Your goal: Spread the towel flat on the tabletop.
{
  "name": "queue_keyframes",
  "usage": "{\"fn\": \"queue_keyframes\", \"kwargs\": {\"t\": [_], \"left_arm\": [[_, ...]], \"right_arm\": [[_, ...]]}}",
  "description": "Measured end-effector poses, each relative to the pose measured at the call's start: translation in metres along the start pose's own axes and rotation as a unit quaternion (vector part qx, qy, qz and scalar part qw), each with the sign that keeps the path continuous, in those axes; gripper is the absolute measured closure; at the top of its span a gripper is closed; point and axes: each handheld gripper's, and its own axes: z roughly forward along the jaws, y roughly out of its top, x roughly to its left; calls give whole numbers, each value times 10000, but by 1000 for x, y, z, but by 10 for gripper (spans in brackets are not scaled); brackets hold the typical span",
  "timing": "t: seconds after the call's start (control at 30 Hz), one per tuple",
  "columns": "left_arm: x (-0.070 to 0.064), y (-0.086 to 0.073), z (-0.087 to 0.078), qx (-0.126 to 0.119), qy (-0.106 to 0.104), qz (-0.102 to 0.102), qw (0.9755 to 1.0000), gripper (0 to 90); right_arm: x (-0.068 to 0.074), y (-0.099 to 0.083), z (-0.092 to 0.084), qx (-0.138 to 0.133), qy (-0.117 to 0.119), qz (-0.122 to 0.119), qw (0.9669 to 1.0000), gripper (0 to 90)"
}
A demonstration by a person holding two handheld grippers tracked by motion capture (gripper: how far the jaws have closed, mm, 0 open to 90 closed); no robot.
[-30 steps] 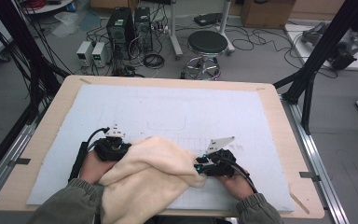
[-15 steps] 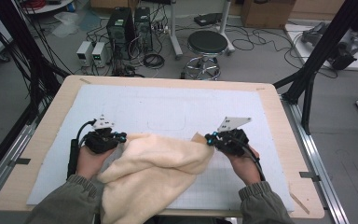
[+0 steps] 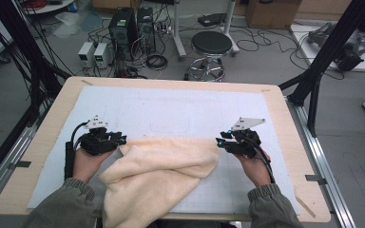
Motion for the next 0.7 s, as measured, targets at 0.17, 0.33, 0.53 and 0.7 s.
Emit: {"fn": "queue_keyframes", "kwargs": {"t": [0.17,0.33,0.53,0.7], "left_arm": [[-5,-6,17,553,-185,124,9982,535],[-2,-10,23,871,2,170,9961,588],[-4,-10,26,829,-15,352,9959,826],[-3,-6,18,616,-6,282,9977,837]], "right_arm": [[3,-3,28,269,390,-36,9989,563],[7,-10,49,830,459,-102,9954,567],[8,-11,58,885,574,-13,9944,835],[10,-6,54,849,443,-247,9951,860]]}}
